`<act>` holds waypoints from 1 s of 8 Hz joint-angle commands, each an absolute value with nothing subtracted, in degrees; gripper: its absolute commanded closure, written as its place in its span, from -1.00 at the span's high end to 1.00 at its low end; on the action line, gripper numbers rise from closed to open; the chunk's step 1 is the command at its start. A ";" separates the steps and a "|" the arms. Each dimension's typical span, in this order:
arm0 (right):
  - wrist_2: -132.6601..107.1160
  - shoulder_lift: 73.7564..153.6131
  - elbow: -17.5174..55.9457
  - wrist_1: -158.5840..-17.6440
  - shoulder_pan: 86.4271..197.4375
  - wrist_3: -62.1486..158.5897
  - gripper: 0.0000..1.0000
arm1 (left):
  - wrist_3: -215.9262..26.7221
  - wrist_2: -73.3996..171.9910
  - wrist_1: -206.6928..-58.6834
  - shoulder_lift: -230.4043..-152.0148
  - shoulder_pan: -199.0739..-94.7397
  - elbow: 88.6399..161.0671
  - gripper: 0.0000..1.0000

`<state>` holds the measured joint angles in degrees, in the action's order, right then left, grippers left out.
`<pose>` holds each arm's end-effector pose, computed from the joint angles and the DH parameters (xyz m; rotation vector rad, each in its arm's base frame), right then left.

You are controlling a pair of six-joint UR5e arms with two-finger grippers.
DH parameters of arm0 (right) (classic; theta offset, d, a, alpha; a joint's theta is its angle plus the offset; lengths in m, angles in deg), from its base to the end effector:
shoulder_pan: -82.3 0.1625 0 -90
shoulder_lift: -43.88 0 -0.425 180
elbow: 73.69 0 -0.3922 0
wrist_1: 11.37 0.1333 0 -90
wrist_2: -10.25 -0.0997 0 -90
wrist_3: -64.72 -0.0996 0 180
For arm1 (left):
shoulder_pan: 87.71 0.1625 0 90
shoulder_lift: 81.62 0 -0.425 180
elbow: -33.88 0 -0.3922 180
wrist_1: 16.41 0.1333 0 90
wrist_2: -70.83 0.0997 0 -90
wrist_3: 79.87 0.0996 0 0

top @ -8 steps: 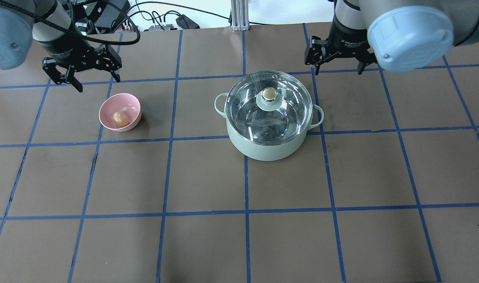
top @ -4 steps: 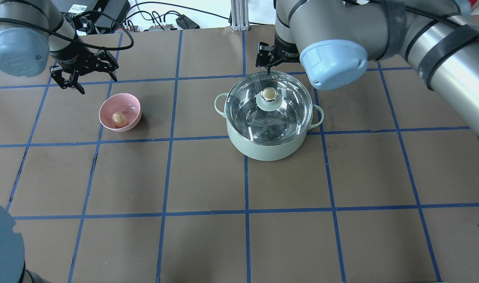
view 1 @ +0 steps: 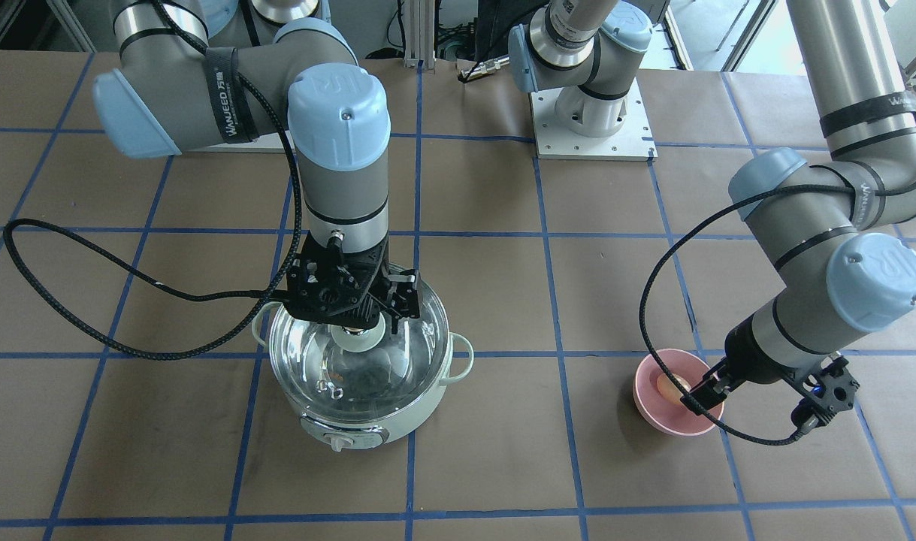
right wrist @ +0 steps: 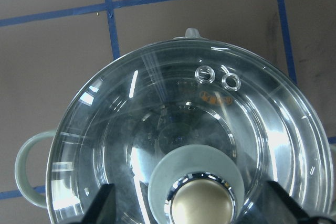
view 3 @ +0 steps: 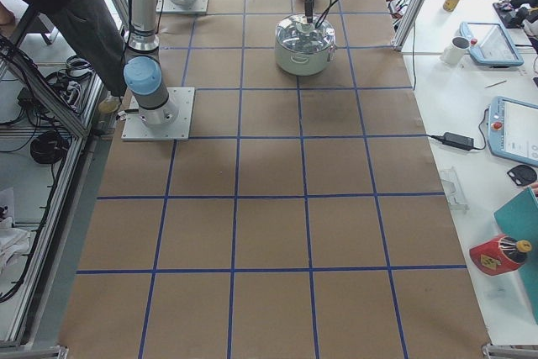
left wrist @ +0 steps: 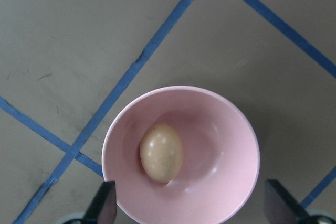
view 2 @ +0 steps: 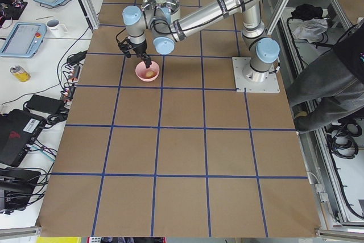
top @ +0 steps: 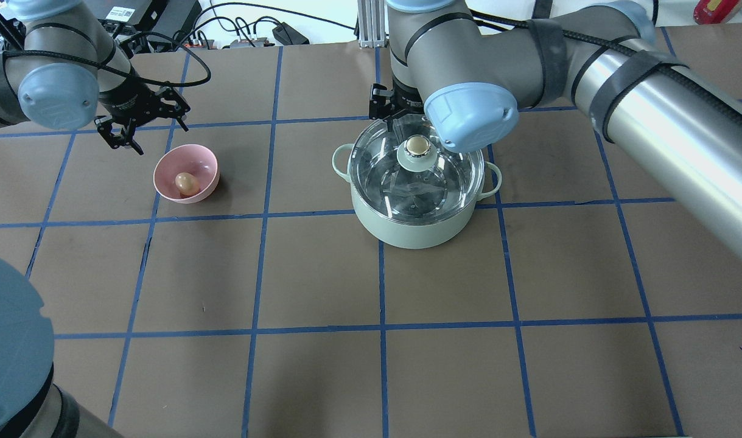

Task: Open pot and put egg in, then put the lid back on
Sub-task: 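Grasp the lid knob with the right gripper while the left gripper grasps the egg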

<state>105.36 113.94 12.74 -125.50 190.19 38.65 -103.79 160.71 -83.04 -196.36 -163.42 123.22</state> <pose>0.3130 -0.5646 0.3667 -0.2305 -3.0913 0.2467 0.0272 -0.6477 0.2876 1.0279 -2.9675 -0.0197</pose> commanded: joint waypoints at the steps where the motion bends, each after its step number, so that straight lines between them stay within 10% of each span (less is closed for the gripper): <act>1: 105.35 112.61 13.40 -125.45 190.41 38.70 1.00 | -108.44 160.65 -81.89 -197.45 -163.38 125.81 1.00; 5: 105.87 112.70 14.90 -125.45 190.32 38.18 1.00 | -109.40 160.83 -80.48 -200.26 -163.47 126.17 1.00; 6: 105.70 112.78 14.90 -125.45 190.32 38.35 0.77 | -109.66 160.83 -80.48 -200.88 -163.47 126.69 1.00; 8: 105.09 113.04 14.64 -125.63 189.88 38.53 -0.44 | -109.67 160.74 -80.31 -201.58 -163.47 126.87 1.00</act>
<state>105.55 112.78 14.82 -125.52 190.23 38.41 -109.58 160.82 -80.46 -200.90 -163.46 126.62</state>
